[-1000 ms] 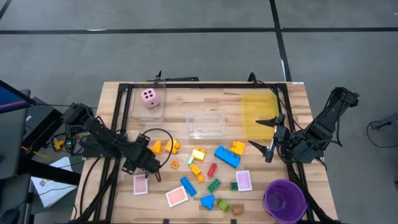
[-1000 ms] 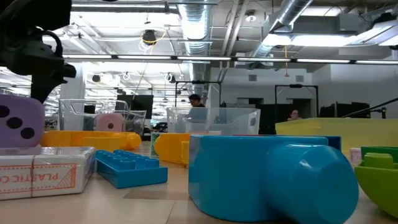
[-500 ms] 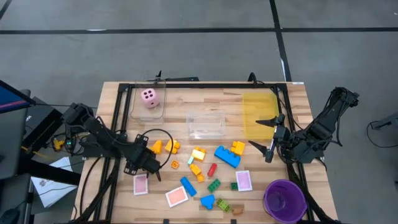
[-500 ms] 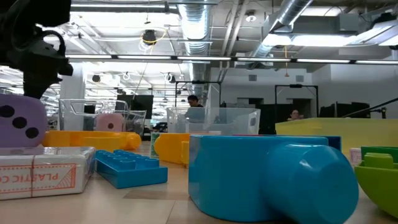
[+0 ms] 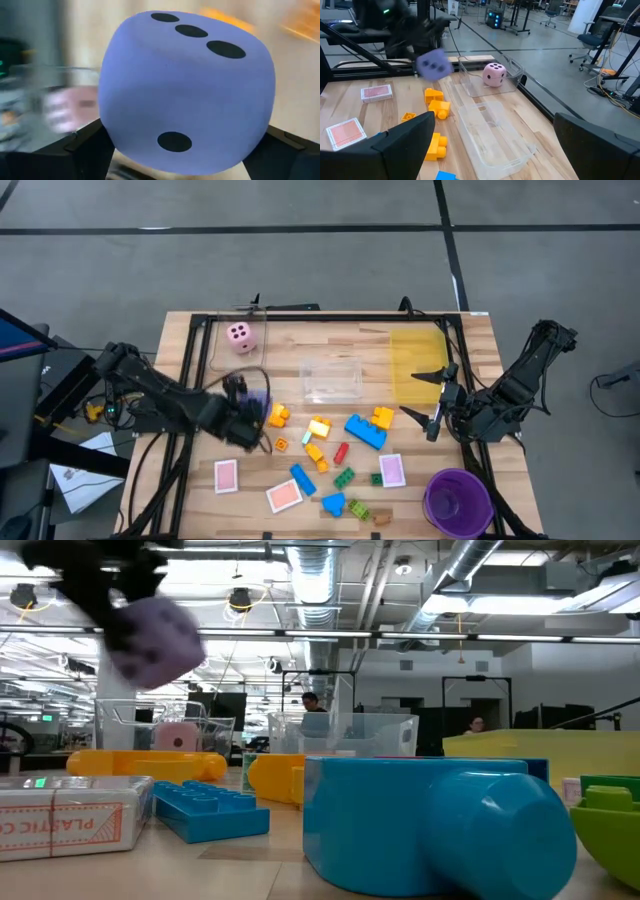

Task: Pick & Place Toys
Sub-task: Put the purple die into the top transparent bin

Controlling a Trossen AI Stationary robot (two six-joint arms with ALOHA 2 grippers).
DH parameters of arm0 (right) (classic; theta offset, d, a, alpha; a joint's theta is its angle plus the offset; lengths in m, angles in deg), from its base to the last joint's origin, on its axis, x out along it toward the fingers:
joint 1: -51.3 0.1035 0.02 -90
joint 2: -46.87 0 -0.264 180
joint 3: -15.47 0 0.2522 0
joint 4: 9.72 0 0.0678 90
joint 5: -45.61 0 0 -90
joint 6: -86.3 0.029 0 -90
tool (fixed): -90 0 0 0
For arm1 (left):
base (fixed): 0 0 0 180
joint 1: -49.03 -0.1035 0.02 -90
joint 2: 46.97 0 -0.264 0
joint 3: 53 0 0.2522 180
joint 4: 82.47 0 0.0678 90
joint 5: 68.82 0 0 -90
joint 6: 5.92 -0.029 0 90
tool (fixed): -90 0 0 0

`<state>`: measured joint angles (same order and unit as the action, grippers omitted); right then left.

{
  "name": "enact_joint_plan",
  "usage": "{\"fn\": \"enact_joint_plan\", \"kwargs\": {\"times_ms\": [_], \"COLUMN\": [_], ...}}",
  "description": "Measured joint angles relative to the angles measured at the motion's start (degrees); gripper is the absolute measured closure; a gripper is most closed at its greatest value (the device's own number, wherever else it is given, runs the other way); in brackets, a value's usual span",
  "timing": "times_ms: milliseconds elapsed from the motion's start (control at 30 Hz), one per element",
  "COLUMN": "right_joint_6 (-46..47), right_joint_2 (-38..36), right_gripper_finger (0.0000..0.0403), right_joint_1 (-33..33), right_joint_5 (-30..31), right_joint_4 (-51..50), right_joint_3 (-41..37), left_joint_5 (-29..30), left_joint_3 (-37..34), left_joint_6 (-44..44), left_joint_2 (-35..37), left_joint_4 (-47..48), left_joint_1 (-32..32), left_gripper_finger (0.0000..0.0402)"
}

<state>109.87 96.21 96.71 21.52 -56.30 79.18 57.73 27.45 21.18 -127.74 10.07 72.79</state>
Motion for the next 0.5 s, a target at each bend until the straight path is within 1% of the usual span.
{"fn": "enact_joint_plan", "kwargs": {"times_ms": [67,100,167,200,267,367,467,500], "right_joint_6": [0.0,0.0,0.0,0.0,0.0,0.0,0.0,0.0], "right_joint_2": [0.0,-0.1,-0.5,-0.7,-0.8,-1.0,-1.1,-1.0], "right_gripper_finger": [0.0003,0.0003,0.0003,0.0003,0.0003,0.0003,0.0003,0.0003], "right_joint_1": [0.0,0.0,0.0,0.0,0.0,0.0,0.0,0.0], "right_joint_5": [0.0,0.0,0.0,0.0,0.0,0.0,0.0,0.0], "right_joint_4": [0.0,0.0,0.0,0.0,0.0,-0.2,-0.7,-1.1], "right_joint_3": [0.0,0.0,0.0,0.0,0.0,0.0,0.0,0.0], "left_joint_5": [5.9,7.9,10.6,11.0,9.2,2.9,-2.9,-3.7], "left_joint_3": [1.4,1.9,2.6,2.7,2.7,2.7,2.7,2.7], "left_joint_6": [0.4,0.4,0.3,0.2,-1.4,-4.2,-8.3,-9.3], "left_joint_2": [0.6,1.0,1.6,1.8,1.9,1.9,1.9,1.9], "left_joint_4": [0.0,-0.1,0.3,0.2,0.3,0.2,0.1,0.1], "left_joint_1": [-4.5,-7.4,-13.7,-17.1,-23.8,-33.4,-41.0,-42.9], "left_gripper_finger": [0.0055,0.0055,0.0058,0.0059,0.0059,0.0059,0.0054,0.0053]}}
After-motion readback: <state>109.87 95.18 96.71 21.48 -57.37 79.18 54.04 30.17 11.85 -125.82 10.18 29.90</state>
